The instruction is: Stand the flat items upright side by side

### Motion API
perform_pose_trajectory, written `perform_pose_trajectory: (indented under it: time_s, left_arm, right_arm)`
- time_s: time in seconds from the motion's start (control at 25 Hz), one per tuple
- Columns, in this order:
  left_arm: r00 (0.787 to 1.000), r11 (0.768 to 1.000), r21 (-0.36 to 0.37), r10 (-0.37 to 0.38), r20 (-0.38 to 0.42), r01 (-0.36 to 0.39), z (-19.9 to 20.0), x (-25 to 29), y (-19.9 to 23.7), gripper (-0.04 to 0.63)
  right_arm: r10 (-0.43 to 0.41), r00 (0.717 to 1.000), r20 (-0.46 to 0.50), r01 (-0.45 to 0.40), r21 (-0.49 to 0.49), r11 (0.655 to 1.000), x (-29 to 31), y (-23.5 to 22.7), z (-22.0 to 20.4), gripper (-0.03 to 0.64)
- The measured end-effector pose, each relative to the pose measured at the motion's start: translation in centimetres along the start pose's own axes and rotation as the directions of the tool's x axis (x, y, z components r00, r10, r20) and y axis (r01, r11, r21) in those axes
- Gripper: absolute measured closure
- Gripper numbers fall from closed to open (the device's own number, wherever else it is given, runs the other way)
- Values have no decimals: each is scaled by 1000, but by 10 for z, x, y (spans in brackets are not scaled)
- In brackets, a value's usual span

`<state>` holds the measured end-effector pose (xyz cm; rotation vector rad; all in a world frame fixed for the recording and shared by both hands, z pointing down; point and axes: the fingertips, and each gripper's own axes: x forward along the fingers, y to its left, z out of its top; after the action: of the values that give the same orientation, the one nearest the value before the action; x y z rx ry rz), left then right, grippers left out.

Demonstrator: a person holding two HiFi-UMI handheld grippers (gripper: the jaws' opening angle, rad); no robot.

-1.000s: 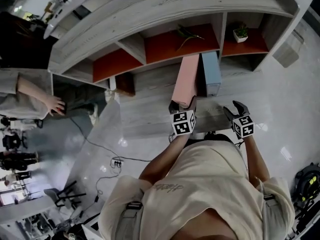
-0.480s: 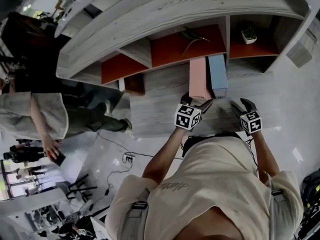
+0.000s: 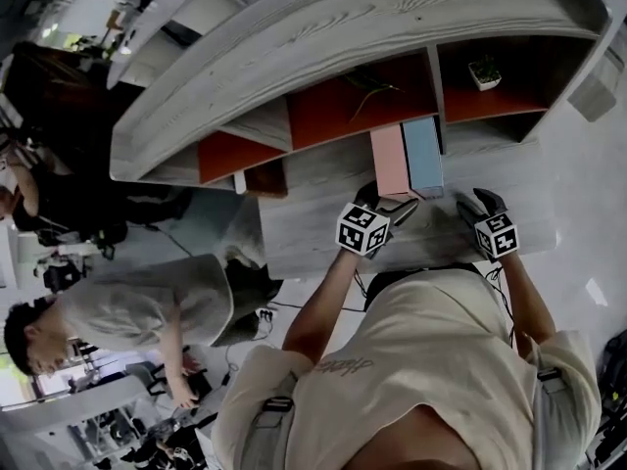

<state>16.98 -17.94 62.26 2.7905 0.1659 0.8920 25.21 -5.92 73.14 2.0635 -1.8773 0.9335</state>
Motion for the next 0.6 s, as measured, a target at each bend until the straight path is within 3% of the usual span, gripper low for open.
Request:
perform_pose_trajectory:
  time_s: [0.48,0.6]
  left_arm:
    - [999,1000,-15,-18,-27,17,-2,-1,1,212]
    - [1000,1000,-15,-18,-4,18,-3,-6,-2,262]
  right_arm:
    - [8,1000,-8,-8,0,1000,-5,7,3,370]
    - [-19,1000,15,20,-27,999,-14,7,15,370]
